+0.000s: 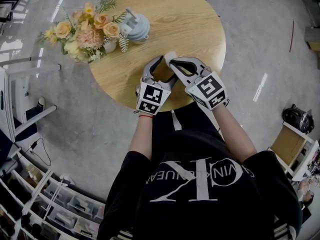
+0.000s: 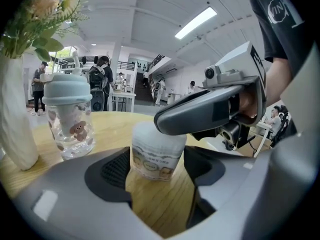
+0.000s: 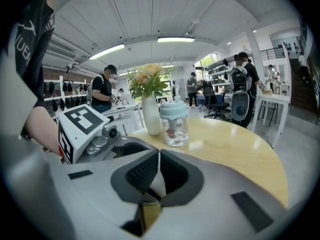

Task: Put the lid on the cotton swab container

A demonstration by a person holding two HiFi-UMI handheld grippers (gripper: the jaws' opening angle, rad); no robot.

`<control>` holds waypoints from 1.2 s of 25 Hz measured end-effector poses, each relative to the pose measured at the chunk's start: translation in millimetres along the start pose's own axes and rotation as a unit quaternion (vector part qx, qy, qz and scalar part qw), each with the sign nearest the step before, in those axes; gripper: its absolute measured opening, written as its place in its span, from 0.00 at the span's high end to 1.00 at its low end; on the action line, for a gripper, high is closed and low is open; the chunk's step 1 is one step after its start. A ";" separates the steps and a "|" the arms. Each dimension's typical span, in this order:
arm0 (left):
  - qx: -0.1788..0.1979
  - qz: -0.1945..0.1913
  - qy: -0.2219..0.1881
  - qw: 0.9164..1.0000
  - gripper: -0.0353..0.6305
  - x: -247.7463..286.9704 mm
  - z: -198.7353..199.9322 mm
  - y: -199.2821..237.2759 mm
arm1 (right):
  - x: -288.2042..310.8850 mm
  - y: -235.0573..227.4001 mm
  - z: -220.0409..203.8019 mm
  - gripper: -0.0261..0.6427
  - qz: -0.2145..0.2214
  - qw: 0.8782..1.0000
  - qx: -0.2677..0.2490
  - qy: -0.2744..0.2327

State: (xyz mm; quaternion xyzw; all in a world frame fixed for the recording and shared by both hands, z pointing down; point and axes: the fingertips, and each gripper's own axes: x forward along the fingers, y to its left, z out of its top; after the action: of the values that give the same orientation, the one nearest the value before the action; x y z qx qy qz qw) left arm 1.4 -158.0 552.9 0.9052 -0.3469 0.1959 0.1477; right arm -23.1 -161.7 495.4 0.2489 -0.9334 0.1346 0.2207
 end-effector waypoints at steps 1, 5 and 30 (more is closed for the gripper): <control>0.000 0.000 -0.002 1.000 0.44 -2.6 0.7 -0.1 | -0.2 -0.1 0.4 0.92 0.000 1.000 0.002 -0.002; 0.003 -0.003 -0.003 1.000 0.44 -13.5 -1.0 -2.1 | -0.8 -1.5 -1.0 0.92 0.002 1.000 0.023 -0.008; -0.029 0.159 -0.146 0.976 0.93 -110.8 70.9 44.0 | -52.3 -26.4 62.0 0.92 -0.040 0.990 0.021 -0.134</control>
State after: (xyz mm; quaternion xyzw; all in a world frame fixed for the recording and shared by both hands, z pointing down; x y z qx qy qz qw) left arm -86.5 -154.9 445.6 0.8527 -0.5097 0.0723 0.0886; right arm 10.1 -185.1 420.5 0.3068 -0.9407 0.1102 0.0935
